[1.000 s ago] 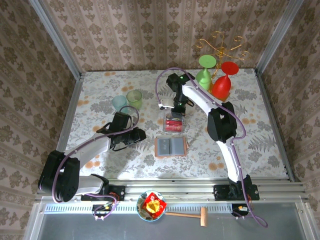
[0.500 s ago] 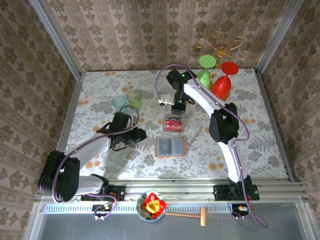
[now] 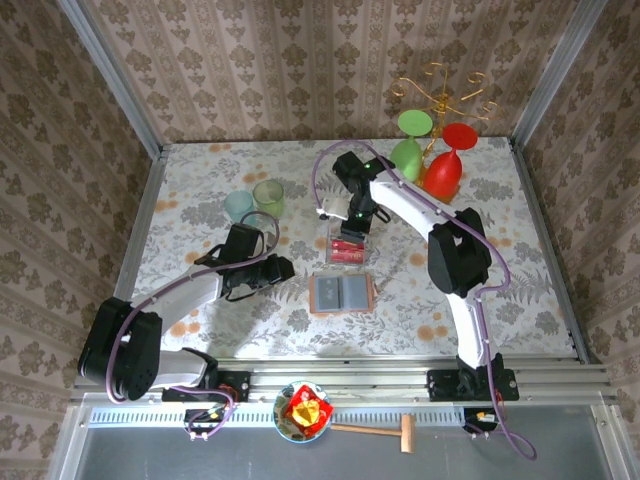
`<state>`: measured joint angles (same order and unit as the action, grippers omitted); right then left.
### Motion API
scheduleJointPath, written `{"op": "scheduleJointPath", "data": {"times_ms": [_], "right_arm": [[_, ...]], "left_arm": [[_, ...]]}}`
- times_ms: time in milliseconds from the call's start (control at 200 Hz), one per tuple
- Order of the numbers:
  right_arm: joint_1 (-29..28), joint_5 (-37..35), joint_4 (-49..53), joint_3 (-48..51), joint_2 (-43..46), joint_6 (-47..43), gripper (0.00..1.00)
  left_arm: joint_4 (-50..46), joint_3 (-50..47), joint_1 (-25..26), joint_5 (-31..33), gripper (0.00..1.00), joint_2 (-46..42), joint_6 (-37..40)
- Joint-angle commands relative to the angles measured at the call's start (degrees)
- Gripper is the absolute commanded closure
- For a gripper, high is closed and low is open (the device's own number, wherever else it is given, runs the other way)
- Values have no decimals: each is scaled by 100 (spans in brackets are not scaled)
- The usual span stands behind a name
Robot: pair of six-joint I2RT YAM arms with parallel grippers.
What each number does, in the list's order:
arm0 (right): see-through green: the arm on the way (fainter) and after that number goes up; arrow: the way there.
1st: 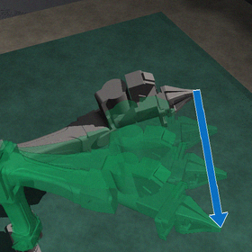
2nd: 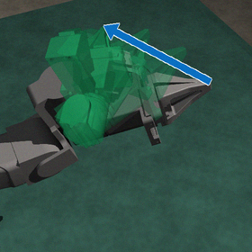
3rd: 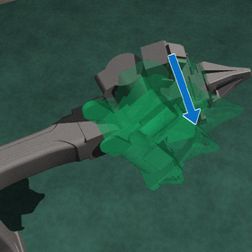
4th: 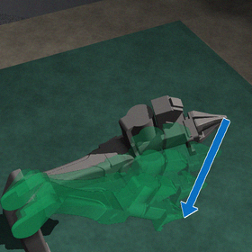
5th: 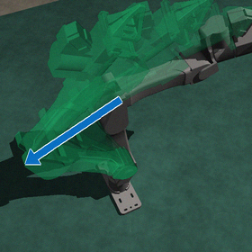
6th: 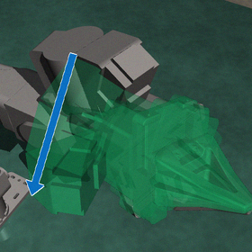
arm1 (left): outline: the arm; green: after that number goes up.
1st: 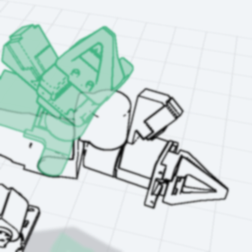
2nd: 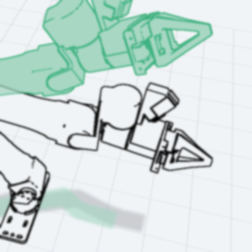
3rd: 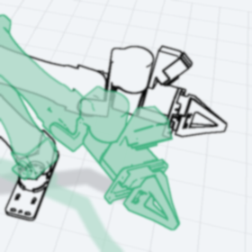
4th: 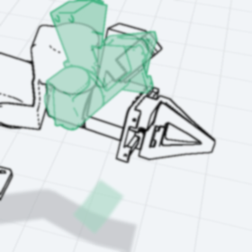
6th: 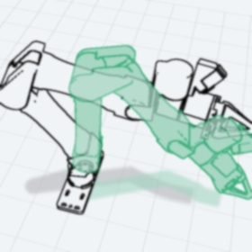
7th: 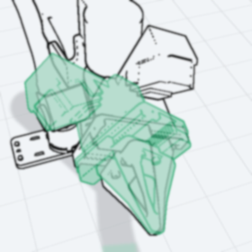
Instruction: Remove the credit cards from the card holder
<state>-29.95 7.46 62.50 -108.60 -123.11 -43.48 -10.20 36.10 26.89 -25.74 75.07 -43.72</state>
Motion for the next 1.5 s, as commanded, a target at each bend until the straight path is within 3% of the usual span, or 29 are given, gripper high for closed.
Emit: {"op": "scheduleJointPath", "data": {"times_ms": [0, 530, 1070, 1495], "right_arm": [[-80, 266, -239, 175, 275, 127, 67], [-80, 23, -390, 98, -3, 117, 72], [7, 62, -228, -127, -188, 20, 96], [252, 781, 303, -731, -416, -54, 100]], "left_arm": [[70, 117, -37, -121, 73, 78, -49], [88, 29, -40, -94, 73, 17, -84], [100, 55, -40, -89, 73, 78, -61], [114, 56, -36, -89, 72, 110, -84]]}}
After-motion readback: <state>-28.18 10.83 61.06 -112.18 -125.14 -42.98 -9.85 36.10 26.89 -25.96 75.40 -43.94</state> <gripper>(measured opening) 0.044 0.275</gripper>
